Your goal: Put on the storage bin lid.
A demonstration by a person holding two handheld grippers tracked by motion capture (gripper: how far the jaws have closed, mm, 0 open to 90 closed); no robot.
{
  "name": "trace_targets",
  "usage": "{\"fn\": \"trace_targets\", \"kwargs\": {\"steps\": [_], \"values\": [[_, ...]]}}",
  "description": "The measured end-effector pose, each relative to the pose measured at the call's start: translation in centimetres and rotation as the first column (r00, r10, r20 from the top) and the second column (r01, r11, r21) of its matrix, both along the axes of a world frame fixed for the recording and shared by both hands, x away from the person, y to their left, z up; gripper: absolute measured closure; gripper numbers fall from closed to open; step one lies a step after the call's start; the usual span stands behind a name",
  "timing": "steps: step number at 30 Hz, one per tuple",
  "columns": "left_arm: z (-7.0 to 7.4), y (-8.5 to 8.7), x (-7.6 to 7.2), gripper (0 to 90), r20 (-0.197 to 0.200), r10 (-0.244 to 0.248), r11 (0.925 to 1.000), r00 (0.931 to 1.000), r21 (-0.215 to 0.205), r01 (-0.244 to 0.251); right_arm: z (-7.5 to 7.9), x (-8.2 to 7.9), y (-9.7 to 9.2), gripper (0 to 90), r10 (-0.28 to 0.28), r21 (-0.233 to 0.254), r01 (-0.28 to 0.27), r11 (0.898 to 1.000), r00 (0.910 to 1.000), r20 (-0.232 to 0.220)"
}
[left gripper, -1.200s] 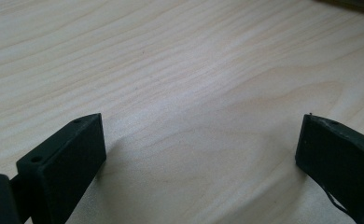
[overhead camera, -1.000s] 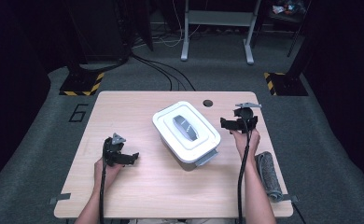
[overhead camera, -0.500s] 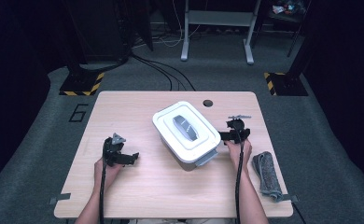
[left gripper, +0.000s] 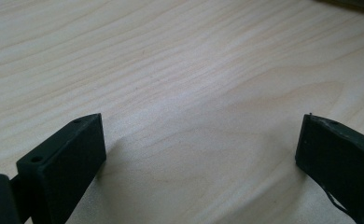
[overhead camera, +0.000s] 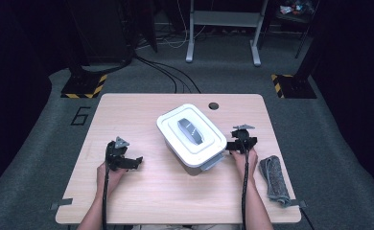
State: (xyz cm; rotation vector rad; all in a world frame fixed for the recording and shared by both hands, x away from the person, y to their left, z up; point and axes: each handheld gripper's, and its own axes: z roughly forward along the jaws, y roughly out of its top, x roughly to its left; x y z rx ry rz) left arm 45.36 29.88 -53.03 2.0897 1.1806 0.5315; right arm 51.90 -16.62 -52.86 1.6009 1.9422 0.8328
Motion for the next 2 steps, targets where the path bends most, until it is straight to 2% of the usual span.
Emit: {"fn": "trace_targets", "kwargs": {"steps": [2], "values": [[0.00,-0.02,-0.02,1.2,0.001,0.002,1.0000,1.0000,0.000,-0.002,0.02,-0.15,0.10,0.0,-0.018,0.009,0.018,1.000,0.9998,-0.008]]}}
